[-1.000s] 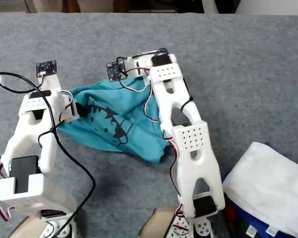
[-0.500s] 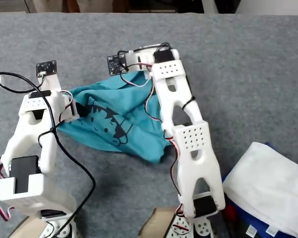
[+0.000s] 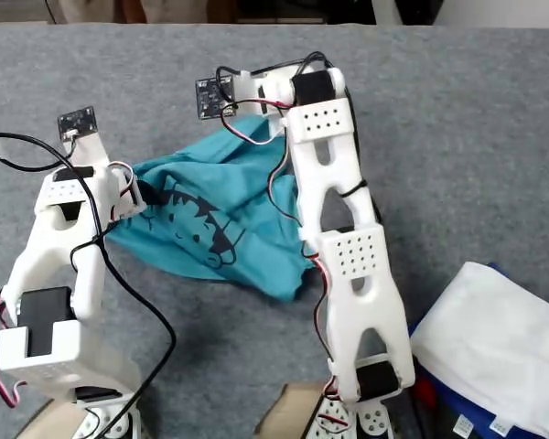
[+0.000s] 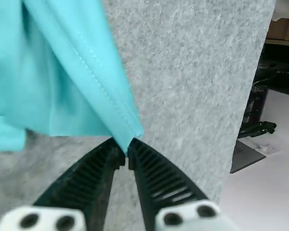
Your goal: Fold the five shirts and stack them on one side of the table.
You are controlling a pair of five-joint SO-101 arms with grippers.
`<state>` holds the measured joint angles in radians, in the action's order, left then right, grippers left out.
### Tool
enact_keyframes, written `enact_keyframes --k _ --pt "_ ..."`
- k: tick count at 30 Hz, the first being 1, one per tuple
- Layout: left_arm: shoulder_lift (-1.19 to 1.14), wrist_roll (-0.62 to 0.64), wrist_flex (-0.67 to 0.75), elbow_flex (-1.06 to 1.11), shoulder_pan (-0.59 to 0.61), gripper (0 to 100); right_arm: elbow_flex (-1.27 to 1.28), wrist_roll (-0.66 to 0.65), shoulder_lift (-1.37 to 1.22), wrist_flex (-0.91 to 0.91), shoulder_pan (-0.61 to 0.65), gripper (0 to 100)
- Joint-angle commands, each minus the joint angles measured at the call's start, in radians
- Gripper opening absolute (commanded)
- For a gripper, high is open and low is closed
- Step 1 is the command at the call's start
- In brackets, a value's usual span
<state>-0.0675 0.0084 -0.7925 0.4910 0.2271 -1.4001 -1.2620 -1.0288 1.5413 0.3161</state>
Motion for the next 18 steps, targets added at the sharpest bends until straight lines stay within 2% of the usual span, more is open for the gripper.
enact_keyframes --k 1,4,9,13,18 --pt "0.031 0.014 0.012 -0.015 -0.029 28 -0.188 0.034 0.013 0.129 0.021 0.4" --pt "0.117 0.014 -0.071 -0.08 -0.072 28 -0.277 0.044 0.025 0.236 0.016 0.4" --pt "0.288 0.014 -0.224 -0.253 -0.215 28 -0.255 0.141 0.166 0.247 -0.076 0.4" --pt "0.36 0.014 -0.249 -0.324 -0.285 28 -0.254 0.186 0.254 0.247 -0.162 0.4" --pt "0.394 0.014 -0.25 -0.365 -0.284 28 -0.254 0.264 0.334 0.247 -0.229 0.4"
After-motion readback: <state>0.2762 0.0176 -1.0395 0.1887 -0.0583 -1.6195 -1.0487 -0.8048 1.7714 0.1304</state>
